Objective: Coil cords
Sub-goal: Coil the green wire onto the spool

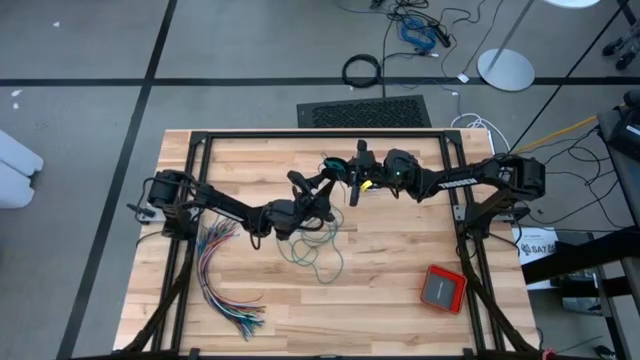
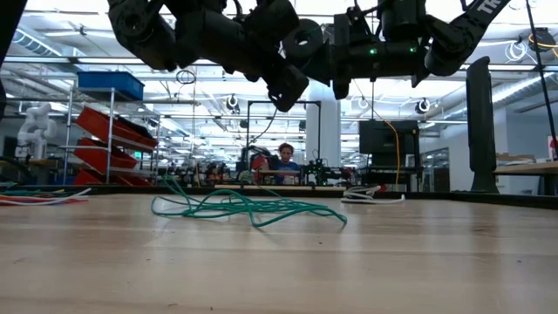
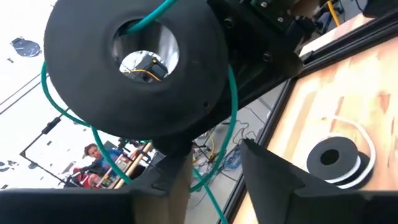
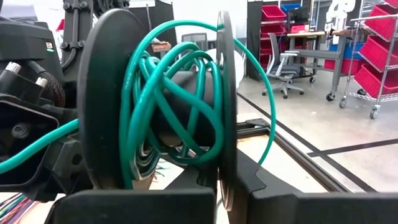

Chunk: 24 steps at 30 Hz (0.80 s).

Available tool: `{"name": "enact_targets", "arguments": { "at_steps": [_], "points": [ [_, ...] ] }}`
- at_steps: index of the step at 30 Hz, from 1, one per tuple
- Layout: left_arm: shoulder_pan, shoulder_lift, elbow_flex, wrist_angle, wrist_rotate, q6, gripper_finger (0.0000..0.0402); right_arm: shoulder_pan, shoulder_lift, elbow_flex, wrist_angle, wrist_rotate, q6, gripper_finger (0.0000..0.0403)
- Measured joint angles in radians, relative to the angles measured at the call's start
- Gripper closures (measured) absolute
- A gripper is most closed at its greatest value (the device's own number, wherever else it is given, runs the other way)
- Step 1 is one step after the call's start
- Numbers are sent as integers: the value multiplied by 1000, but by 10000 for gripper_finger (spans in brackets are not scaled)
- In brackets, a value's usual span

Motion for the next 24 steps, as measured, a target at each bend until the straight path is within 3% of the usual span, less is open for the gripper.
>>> {"name": "enact_targets", "arguments": {
  "at_steps": [8, 12, 24],
  "points": [
    [-22, -1, 0, -32, -69, 58, 203, -4, 0, 0, -22, 3, -8, 403],
    [-44, -8, -1, -31, -147, 138, 201, -12, 2, -3, -44, 3, -15, 403],
    [-84, -191, -126, -22, -167, 213, 200, -14, 2, -3, -68, -1, -31, 403]
  ]
}}
